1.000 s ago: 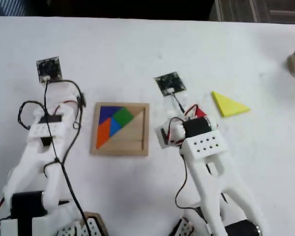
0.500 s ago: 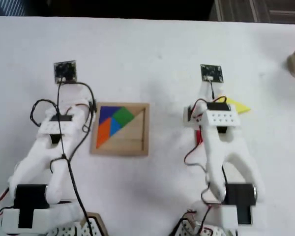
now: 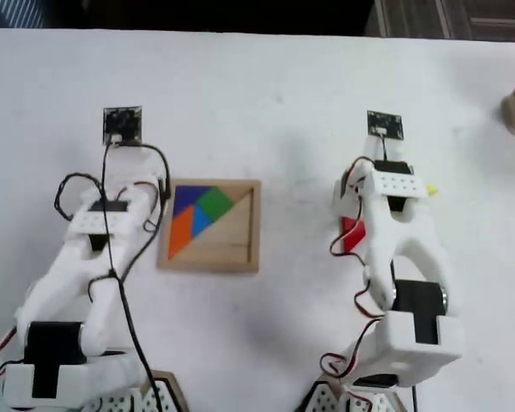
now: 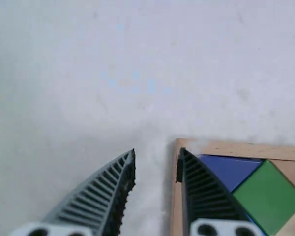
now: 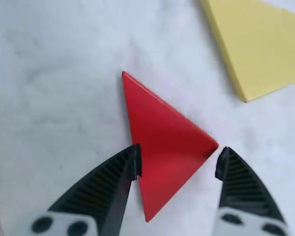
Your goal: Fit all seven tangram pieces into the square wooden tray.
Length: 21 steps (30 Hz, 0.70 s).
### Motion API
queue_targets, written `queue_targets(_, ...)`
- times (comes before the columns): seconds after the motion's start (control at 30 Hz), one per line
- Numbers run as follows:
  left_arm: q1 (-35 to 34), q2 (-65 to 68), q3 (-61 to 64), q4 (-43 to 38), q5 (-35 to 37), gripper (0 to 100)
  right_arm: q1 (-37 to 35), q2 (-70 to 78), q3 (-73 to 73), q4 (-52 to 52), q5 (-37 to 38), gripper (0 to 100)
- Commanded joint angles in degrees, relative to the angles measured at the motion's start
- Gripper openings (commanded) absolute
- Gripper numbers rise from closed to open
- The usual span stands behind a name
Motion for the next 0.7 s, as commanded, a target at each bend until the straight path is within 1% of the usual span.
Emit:
queue_targets(0.0,0.7,-0.4,-3.4,0.2,-0.5,16,-1.7,-0.4,-2.7,0.5,-0.4,24.5)
queue_targets(0.1,0.7,-0.5,-3.4,0.2,-0.6,16,-1.9,-0.4,-2.7,0.4,-0.6,24.8)
queue_targets(0.2,0.7,-0.5,-3.4,0.2,-0.6,16,-2.0,-0.4,-2.8,0.3,-3.8,30.2)
queue_targets(0.27,0.7,-0.5,-3.4,0.2,-0.6,16,-1.7,-0.4,-2.8,0.3,-4.0,32.5)
queue_targets(0.5,0.7,-0.5,-3.4,0.2,-0.6,16,-1.4,-0.2,-2.8,0.1,-3.9,31.6)
queue_targets(0.67,0.7,-0.5,-3.4,0.2,-0.6,16,-1.5,2.9,-3.9,-1.8,-4.3,31.6)
